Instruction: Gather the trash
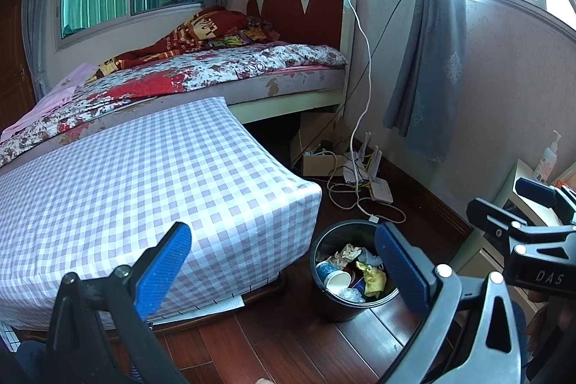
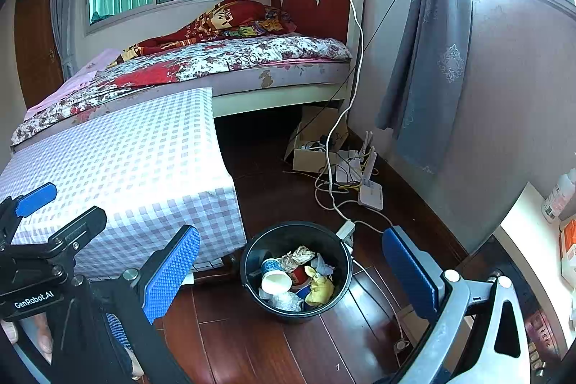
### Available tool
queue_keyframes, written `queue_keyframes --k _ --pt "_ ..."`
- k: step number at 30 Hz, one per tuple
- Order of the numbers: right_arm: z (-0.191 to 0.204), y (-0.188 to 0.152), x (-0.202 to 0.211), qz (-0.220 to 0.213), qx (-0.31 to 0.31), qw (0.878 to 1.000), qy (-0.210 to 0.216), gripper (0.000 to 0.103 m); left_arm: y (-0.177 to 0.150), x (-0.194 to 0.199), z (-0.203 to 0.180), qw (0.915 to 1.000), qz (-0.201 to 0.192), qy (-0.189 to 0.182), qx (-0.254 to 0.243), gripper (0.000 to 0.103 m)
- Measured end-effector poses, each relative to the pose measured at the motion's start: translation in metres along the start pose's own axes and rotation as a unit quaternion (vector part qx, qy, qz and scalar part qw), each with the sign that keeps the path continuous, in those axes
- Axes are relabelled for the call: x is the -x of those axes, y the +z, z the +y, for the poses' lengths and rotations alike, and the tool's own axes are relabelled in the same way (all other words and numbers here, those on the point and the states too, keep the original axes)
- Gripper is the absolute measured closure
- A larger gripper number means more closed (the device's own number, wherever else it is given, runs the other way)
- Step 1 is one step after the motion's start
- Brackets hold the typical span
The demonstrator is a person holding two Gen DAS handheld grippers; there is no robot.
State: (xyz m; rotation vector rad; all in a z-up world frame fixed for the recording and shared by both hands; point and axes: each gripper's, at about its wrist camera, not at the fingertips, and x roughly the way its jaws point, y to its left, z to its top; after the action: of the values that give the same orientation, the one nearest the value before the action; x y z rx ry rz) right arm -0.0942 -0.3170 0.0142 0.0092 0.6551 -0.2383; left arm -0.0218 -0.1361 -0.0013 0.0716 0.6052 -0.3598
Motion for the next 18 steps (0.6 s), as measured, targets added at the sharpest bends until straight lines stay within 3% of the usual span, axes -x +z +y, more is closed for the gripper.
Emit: queue_keyframes --k 18 --pt "-0.0032 -0.0014 -0.0002 0.001 0.000 1.000 -0.002 0.001 -0.0038 0.0038 -0.0028 0.9998 -0.016 0.000 -0.015 0.001"
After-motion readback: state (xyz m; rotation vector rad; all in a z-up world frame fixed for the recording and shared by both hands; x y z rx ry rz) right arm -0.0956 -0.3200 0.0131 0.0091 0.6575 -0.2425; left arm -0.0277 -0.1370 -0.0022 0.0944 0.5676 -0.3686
